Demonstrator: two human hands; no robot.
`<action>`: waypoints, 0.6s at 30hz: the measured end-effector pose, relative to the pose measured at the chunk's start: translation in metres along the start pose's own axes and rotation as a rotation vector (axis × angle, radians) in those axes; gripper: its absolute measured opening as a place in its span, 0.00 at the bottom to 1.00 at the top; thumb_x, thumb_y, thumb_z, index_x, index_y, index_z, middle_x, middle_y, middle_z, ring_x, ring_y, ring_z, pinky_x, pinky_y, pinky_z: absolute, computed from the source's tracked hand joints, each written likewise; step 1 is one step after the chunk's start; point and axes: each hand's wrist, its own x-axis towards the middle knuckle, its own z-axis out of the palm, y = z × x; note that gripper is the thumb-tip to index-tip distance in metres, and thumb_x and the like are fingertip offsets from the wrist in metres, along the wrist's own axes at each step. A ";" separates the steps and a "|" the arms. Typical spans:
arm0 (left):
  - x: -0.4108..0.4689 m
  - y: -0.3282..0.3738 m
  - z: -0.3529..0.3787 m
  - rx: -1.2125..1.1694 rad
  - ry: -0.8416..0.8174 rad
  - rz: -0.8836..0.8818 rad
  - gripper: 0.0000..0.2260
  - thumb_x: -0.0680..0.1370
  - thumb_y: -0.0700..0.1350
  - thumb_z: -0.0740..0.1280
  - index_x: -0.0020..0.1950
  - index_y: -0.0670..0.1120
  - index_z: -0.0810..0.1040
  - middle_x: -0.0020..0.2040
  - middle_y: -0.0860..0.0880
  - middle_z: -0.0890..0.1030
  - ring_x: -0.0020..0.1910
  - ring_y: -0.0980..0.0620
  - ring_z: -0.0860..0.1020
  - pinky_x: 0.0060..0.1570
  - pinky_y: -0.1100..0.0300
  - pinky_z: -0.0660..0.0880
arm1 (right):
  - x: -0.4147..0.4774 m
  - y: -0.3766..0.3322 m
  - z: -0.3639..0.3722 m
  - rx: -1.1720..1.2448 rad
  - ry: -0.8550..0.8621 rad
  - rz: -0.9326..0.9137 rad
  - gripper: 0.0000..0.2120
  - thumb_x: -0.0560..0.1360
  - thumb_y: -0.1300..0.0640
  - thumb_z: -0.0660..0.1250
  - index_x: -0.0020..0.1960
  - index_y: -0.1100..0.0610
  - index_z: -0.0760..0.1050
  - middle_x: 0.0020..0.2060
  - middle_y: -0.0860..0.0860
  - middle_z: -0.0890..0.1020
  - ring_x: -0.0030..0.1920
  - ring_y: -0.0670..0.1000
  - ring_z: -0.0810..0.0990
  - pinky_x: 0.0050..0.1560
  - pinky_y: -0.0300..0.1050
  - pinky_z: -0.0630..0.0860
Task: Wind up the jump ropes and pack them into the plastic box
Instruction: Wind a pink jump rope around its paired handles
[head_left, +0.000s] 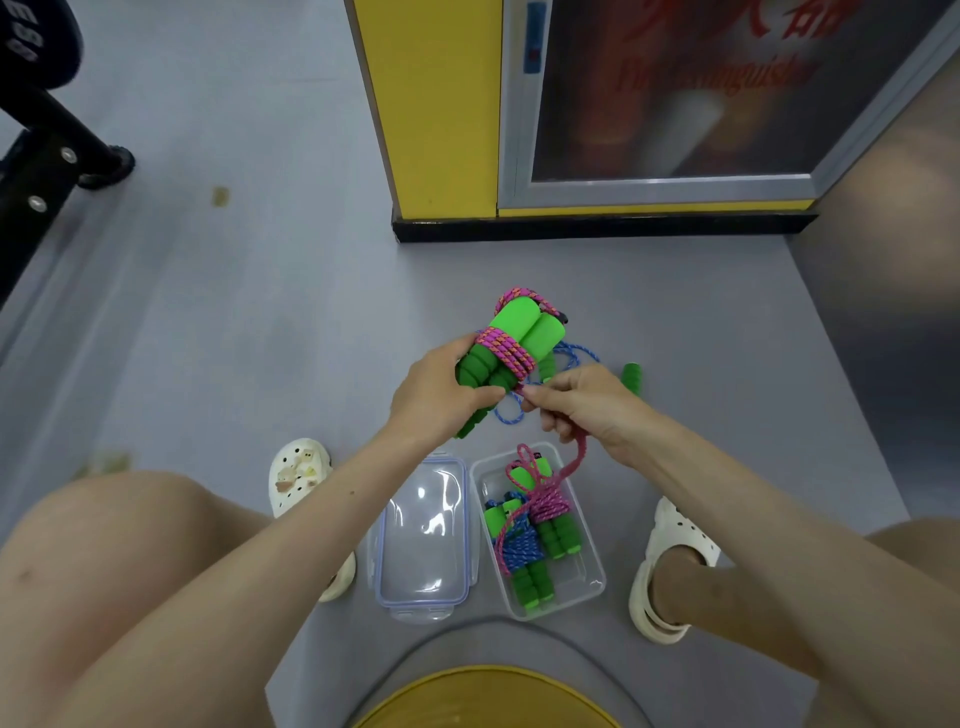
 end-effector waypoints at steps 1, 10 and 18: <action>0.000 -0.001 0.001 0.093 0.030 0.018 0.28 0.68 0.50 0.74 0.66 0.59 0.72 0.52 0.52 0.82 0.50 0.48 0.80 0.51 0.48 0.78 | -0.001 -0.001 0.001 -0.020 -0.015 -0.007 0.07 0.75 0.58 0.69 0.40 0.60 0.79 0.24 0.50 0.75 0.21 0.43 0.68 0.25 0.35 0.67; -0.006 -0.001 0.007 0.566 0.202 0.198 0.26 0.76 0.52 0.67 0.72 0.60 0.62 0.52 0.51 0.81 0.51 0.45 0.78 0.40 0.58 0.67 | -0.004 -0.004 0.005 -0.030 -0.027 -0.034 0.09 0.77 0.57 0.65 0.45 0.61 0.81 0.28 0.51 0.76 0.26 0.45 0.68 0.29 0.35 0.64; -0.008 -0.005 0.015 0.755 0.299 0.265 0.28 0.78 0.49 0.65 0.75 0.57 0.58 0.51 0.49 0.78 0.45 0.46 0.78 0.35 0.58 0.64 | -0.002 -0.006 0.007 0.144 -0.137 0.013 0.09 0.79 0.62 0.61 0.52 0.65 0.78 0.33 0.55 0.82 0.31 0.47 0.79 0.39 0.38 0.78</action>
